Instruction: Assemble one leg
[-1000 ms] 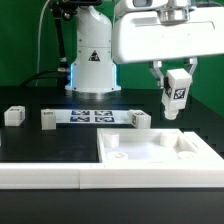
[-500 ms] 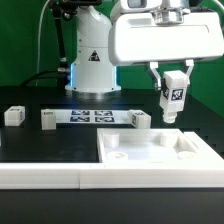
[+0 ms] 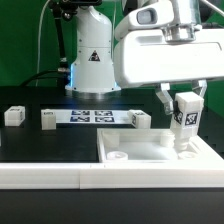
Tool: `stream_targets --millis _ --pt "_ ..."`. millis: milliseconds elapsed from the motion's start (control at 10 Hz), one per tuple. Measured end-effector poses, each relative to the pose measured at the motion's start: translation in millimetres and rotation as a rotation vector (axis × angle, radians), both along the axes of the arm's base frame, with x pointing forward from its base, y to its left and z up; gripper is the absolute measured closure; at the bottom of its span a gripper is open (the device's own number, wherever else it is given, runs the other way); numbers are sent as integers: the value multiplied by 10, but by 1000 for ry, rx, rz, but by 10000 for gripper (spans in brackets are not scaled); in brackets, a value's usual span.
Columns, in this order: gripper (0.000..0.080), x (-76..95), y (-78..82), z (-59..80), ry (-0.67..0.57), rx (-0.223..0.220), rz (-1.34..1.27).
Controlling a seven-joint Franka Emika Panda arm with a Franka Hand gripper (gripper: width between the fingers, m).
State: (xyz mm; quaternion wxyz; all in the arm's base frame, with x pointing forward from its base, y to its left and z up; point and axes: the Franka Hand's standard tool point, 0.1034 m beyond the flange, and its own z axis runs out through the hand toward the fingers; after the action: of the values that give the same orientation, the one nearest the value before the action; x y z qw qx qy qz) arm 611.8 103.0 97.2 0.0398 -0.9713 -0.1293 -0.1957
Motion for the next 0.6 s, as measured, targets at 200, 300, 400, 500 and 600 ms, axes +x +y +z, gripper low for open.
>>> stream_targets --millis 200,300,400,500,600 --pt "508 74 55 -83 -5 6 3" --pt "508 81 66 -108 -13 7 2" --pt "508 57 82 -132 -8 7 4" --pt "508 41 107 -144 -5 7 6" --pt "508 28 117 -172 -2 7 8"
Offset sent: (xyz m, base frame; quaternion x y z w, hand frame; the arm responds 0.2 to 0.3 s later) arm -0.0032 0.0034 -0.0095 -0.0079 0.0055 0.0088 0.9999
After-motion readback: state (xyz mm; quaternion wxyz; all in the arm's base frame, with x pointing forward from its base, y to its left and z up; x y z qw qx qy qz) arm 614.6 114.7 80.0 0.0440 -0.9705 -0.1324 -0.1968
